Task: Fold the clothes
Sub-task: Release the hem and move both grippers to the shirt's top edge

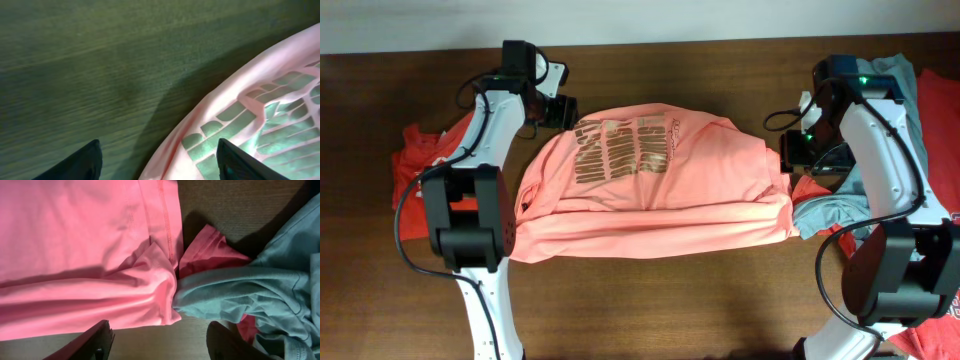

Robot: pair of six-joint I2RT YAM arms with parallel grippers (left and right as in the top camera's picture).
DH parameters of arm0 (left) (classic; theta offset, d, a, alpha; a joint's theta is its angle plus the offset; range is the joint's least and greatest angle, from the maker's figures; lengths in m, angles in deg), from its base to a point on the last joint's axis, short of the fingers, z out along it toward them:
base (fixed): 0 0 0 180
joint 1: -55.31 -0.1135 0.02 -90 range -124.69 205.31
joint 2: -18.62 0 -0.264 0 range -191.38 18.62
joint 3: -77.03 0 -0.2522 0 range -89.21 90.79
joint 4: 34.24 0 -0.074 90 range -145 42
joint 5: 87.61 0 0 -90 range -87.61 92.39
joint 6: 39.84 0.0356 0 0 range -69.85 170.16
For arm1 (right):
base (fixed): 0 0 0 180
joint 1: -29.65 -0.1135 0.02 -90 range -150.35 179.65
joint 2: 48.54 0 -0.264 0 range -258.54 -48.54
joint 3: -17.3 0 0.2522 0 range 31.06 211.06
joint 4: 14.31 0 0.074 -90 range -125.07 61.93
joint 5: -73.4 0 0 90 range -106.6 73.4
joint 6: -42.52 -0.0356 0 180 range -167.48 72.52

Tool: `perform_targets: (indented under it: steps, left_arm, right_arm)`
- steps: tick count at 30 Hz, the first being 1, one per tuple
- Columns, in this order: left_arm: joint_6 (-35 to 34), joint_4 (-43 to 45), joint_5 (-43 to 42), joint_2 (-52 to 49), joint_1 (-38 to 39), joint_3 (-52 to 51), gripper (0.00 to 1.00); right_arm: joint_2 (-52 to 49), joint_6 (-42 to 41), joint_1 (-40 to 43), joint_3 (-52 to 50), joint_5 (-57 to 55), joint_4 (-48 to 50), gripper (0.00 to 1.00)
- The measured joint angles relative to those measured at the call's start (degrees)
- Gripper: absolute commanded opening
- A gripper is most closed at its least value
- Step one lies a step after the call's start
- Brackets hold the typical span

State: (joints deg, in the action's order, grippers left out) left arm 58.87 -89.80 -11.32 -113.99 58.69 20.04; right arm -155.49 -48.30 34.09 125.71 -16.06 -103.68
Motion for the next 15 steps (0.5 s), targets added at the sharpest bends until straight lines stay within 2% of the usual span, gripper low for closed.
perform_targets:
  steps: [4,9,12,13,15]
  left_arm:
    - [0.2,0.0,-0.7,-1.9,0.0,0.2,0.61]
    - [0.3,-0.5,-2.4,-3.1,0.1,0.2,0.58]
    - [0.6,-1.8,-3.7,-3.9,0.6,0.3,0.36]
    - [0.6,-2.0,-4.1,-4.3,0.7,0.3,0.24]
    - [0.7,-3.0,-5.1,-4.6,0.9,0.6,0.14]
  right_arm:
    - [0.0,0.0,0.0,0.0,0.0,0.0,0.64]
    - [0.0,0.0,0.0,0.0,0.0,0.0,0.63]
    - [0.0,0.0,0.0,0.0,0.2,0.0,0.61]
    - [0.0,0.0,0.0,0.0,0.2,0.0,0.6]
    - [0.0,0.0,0.0,0.0,0.2,0.0,0.57]
